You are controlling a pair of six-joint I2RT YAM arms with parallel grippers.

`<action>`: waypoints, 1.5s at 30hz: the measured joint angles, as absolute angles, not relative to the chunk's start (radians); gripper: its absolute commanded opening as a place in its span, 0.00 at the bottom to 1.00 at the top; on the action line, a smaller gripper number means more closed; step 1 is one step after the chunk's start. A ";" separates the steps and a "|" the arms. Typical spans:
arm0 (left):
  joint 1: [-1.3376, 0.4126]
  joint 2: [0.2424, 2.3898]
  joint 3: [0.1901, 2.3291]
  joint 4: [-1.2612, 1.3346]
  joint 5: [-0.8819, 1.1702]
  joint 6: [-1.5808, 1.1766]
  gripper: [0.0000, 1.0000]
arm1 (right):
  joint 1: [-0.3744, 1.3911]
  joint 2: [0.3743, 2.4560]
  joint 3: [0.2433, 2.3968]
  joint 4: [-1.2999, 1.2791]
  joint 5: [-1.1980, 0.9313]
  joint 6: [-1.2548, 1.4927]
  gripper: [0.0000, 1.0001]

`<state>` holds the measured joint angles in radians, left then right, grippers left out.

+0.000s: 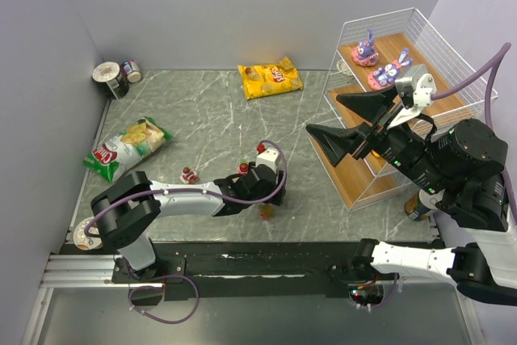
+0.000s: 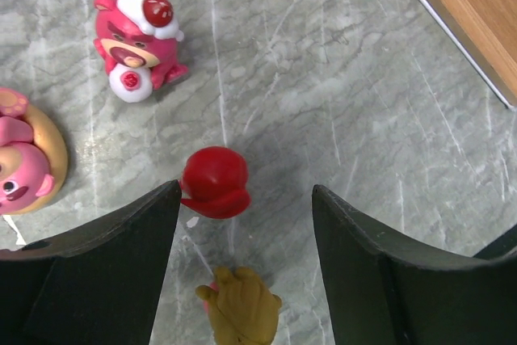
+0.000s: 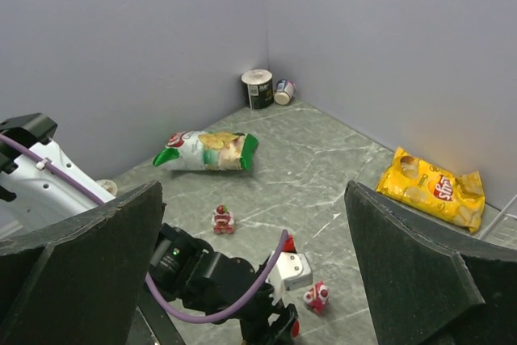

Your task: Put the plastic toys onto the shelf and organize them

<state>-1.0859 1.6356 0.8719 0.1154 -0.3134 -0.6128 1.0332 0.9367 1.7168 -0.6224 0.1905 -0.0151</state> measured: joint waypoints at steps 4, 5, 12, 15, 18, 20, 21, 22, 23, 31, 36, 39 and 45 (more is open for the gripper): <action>-1.086 1.635 0.872 0.116 -0.334 -0.612 0.74 | 1.033 0.944 1.717 -0.623 0.190 -0.015 1.00; -1.086 1.634 0.872 0.116 -0.341 -0.611 0.74 | 1.033 0.945 1.717 -0.623 0.190 -0.015 1.00; -1.086 1.627 0.872 0.115 -0.369 -0.604 0.72 | 1.033 0.950 1.717 -0.623 0.191 -0.016 1.00; -1.086 1.628 0.872 0.116 -0.369 -0.606 0.72 | 1.033 0.952 1.717 -0.623 0.192 -0.016 1.00; -1.086 1.636 0.872 0.117 -0.369 -0.606 0.71 | 1.033 0.953 1.717 -0.623 0.194 -0.016 1.00; -1.086 1.647 0.872 0.118 -0.368 -0.606 0.70 | 1.033 0.955 1.717 -0.623 0.194 -0.016 1.00; -1.086 1.654 0.872 0.118 -0.368 -0.606 0.71 | 1.033 0.955 1.717 -0.623 0.194 -0.016 1.00; -1.086 1.661 0.872 0.118 -0.368 -0.606 0.70 | 1.033 0.956 1.718 -0.623 0.194 -0.016 1.00; -1.086 1.668 0.872 0.118 -0.368 -0.606 0.70 | 1.033 0.957 1.719 -0.624 0.195 -0.016 1.00; -1.086 1.700 0.872 0.121 -0.368 -0.604 0.67 | 1.033 0.958 1.721 -0.625 0.200 -0.016 1.00; -1.086 1.703 0.872 0.128 -0.368 -0.602 0.64 | 1.033 0.959 1.724 -0.630 0.202 -0.017 1.00; -1.086 1.704 0.872 0.132 -0.368 -0.598 0.62 | 1.033 0.963 1.735 -0.636 0.203 -0.020 1.00; -1.086 1.719 0.879 0.136 -0.368 -0.593 0.59 | 1.033 0.964 1.737 -0.636 0.205 -0.020 1.00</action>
<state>-1.0859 1.7191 0.8791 0.1364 -0.3679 -0.5934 1.0332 0.9642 1.7367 -0.6365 0.2054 -0.0204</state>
